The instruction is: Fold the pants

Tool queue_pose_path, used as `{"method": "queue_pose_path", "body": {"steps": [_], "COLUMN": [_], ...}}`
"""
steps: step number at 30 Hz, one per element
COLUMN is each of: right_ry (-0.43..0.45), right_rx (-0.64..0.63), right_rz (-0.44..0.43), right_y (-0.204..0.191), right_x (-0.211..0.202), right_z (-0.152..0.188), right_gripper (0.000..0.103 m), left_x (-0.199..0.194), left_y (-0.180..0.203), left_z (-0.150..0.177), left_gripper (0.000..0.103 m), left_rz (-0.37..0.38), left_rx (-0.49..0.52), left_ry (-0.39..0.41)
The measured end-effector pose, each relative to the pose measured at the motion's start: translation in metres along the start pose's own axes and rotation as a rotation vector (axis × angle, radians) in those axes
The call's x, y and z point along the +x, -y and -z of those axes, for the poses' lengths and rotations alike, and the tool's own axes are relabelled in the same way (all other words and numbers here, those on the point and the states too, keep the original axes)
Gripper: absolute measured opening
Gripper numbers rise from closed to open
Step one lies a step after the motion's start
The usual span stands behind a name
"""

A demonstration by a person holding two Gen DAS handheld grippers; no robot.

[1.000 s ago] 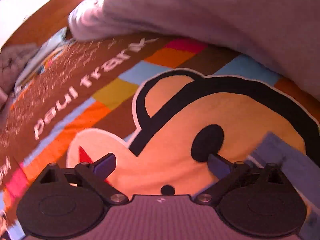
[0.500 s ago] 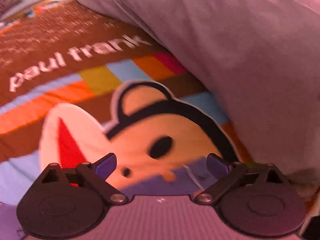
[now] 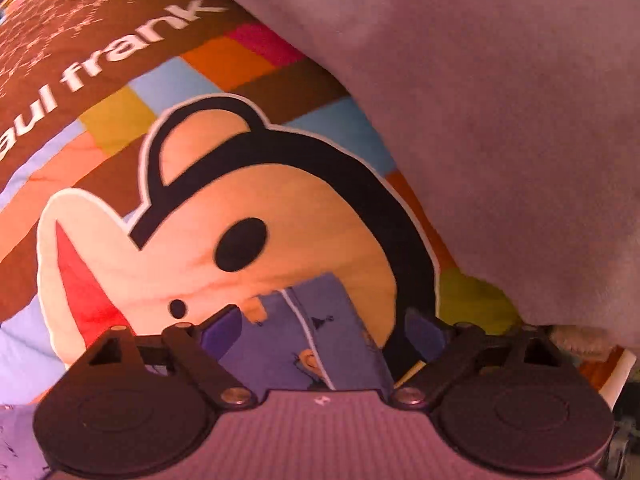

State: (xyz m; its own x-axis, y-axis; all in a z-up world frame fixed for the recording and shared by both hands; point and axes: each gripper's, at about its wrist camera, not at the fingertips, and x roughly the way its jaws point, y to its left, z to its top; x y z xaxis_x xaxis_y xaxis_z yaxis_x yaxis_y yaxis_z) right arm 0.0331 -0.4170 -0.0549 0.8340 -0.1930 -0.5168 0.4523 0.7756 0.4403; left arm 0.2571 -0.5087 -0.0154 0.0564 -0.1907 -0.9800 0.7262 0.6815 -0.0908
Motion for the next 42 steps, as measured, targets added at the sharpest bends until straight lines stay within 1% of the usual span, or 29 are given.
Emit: {"method": "queue_pose_path", "body": {"steps": [2,4,5,7,8,9,10,11,12,13,14,15,16,18,19,20,23,25,28,29,30,31,33,36,38,39,40,42], "right_ry": [-0.005,-0.009,-0.011,-0.014,-0.015,-0.016,-0.016,-0.016,-0.017,-0.019,-0.022,-0.022,-0.016,-0.001,0.005,0.003,-0.027,-0.038,-0.040,-0.038,-0.034,-0.034,-0.024,0.003,0.015,0.013,0.013,0.014], "right_rx": [-0.009,-0.024,-0.036,-0.058,-0.068,-0.078,-0.085,-0.090,-0.094,-0.095,-0.093,-0.087,-0.080,-0.062,-0.052,-0.044,-0.043,-0.054,-0.087,-0.101,-0.119,-0.137,-0.174,-0.229,-0.258,-0.273,-0.290,-0.326], "right_rz": [0.004,0.007,0.009,0.008,0.009,0.009,0.008,0.009,0.012,0.014,0.019,0.025,0.035,0.060,0.061,0.053,0.036,0.029,0.036,0.039,0.038,0.030,0.035,0.021,0.007,0.003,-0.004,-0.014], "right_y": [-0.003,-0.008,-0.011,-0.016,-0.021,-0.024,-0.024,-0.024,-0.025,-0.025,-0.024,-0.024,-0.024,-0.022,-0.020,-0.019,-0.018,-0.020,-0.026,-0.028,-0.031,-0.034,-0.042,-0.055,-0.065,-0.070,-0.077,-0.089], "right_x": [0.002,0.006,0.007,0.008,0.010,0.011,0.011,0.011,0.012,0.010,0.010,0.009,0.007,0.002,0.001,0.002,0.009,0.014,0.024,0.025,0.025,0.026,0.023,0.017,0.014,0.014,0.014,0.012], "right_z": [0.001,0.001,0.001,0.003,0.002,0.001,0.001,0.001,0.001,0.000,0.000,0.000,-0.001,-0.001,-0.002,-0.003,-0.004,-0.005,-0.002,-0.002,-0.001,0.000,-0.001,0.002,0.005,0.008,0.011,0.016], "right_gripper": [0.011,0.011,0.011,0.011,0.011,0.011,0.011,0.011,0.011,0.011,0.014,0.021,0.026,0.059,0.065,0.067,0.067,0.066,0.053,0.043,0.027,0.020,0.015,0.013,0.013,0.013,0.013,0.012], "left_x": [0.007,0.016,0.020,0.030,0.035,0.040,0.043,0.044,0.043,0.041,0.038,0.035,0.032,0.027,0.024,0.023,0.017,0.012,0.004,0.000,-0.007,-0.014,-0.029,-0.042,-0.049,-0.050,-0.050,-0.052], "left_y": [0.011,0.023,0.028,0.038,0.042,0.044,0.044,0.043,0.041,0.039,0.036,0.032,0.028,0.018,0.013,0.010,0.002,0.001,-0.004,-0.006,-0.007,-0.009,-0.014,-0.031,-0.043,-0.049,-0.055,-0.064], "left_z": [-0.003,-0.005,-0.005,-0.004,-0.003,-0.003,-0.002,-0.002,-0.002,-0.002,-0.001,-0.001,0.000,0.000,0.000,0.000,0.003,0.005,0.008,0.010,0.012,0.016,0.022,0.030,0.038,0.040,0.040,0.045], "left_gripper": [0.090,0.089,0.087,0.078,0.066,0.049,0.041,0.030,0.023,0.020,0.017,0.015,0.015,0.014,0.014,0.014,0.014,0.014,0.014,0.014,0.013,0.013,0.011,0.011,0.012,0.015,0.021,0.060], "left_rz": [-0.026,-0.071,-0.090,-0.139,-0.170,-0.192,-0.213,-0.219,-0.215,-0.210,-0.202,-0.185,-0.167,-0.128,-0.115,-0.105,-0.072,-0.061,-0.047,-0.040,-0.032,-0.024,-0.003,0.014,0.053,0.077,0.093,0.106], "left_rx": [0.031,0.065,0.079,0.114,0.122,0.121,0.109,0.091,0.071,0.054,0.035,0.012,-0.008,-0.056,-0.079,-0.096,-0.142,-0.156,-0.171,-0.176,-0.181,-0.183,-0.194,-0.215,-0.232,-0.239,-0.250,-0.264], "left_ry": [-0.038,-0.080,-0.095,-0.129,-0.145,-0.157,-0.165,-0.165,-0.157,-0.148,-0.138,-0.127,-0.122,-0.120,-0.118,-0.116,-0.109,-0.103,-0.089,-0.081,-0.068,-0.054,-0.022,0.013,0.036,0.037,0.037,0.041]}}
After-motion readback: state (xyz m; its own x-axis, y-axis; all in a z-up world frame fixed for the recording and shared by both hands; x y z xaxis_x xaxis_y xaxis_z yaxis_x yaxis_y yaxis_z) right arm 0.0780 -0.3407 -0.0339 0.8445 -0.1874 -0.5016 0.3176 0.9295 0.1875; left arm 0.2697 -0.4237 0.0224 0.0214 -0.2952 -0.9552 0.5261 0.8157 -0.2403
